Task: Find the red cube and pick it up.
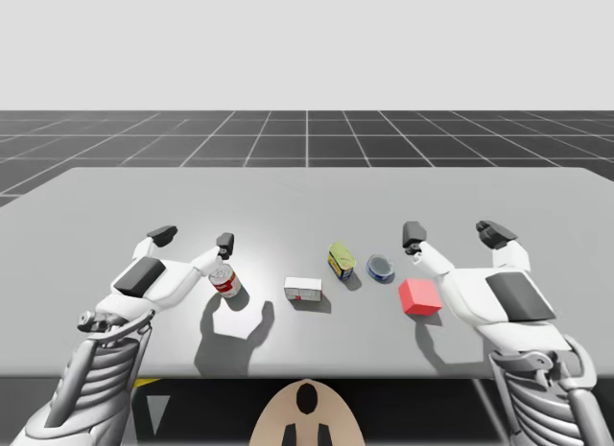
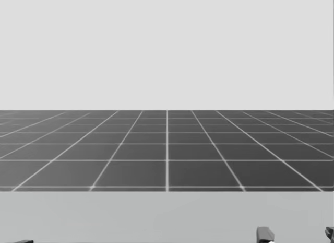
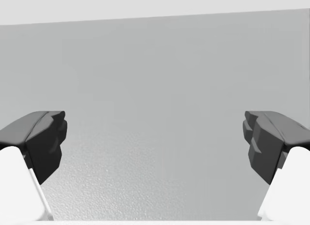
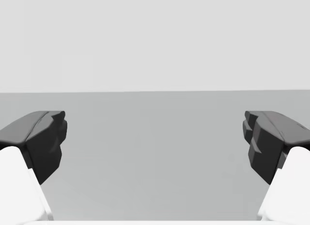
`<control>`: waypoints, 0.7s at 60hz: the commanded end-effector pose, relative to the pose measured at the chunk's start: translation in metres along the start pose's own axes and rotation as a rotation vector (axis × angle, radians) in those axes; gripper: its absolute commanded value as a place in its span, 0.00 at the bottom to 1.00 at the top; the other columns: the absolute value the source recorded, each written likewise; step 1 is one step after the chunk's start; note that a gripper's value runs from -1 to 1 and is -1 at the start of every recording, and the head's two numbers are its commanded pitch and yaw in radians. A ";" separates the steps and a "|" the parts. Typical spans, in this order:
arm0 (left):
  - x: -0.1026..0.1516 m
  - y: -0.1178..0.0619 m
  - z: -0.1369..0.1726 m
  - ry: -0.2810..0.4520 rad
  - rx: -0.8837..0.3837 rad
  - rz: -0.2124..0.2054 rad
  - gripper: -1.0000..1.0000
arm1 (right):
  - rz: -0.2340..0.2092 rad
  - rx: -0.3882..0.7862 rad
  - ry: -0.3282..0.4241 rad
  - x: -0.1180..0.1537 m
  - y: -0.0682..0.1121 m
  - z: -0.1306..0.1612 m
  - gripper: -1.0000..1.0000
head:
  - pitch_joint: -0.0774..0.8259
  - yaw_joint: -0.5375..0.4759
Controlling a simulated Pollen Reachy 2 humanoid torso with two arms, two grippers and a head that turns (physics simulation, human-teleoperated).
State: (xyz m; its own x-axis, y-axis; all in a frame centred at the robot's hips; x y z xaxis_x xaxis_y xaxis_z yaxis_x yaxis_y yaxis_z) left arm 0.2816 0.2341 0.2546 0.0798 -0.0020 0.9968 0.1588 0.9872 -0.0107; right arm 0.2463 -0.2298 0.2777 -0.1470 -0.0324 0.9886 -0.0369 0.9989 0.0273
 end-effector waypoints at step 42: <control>-0.001 0.000 0.000 0.007 -0.005 0.000 0.00 | -0.090 0.040 0.058 0.002 0.002 0.000 0.00 | 0.64 0.51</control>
State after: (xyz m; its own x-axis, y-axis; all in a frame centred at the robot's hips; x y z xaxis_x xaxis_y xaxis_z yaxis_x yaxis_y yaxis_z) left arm 0.2818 0.2342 0.2535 0.0856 -0.0010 0.9963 0.1632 0.9865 -0.0130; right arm 0.2457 -0.2293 0.2805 -0.0890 -0.1055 0.9904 -0.0859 0.9915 0.0979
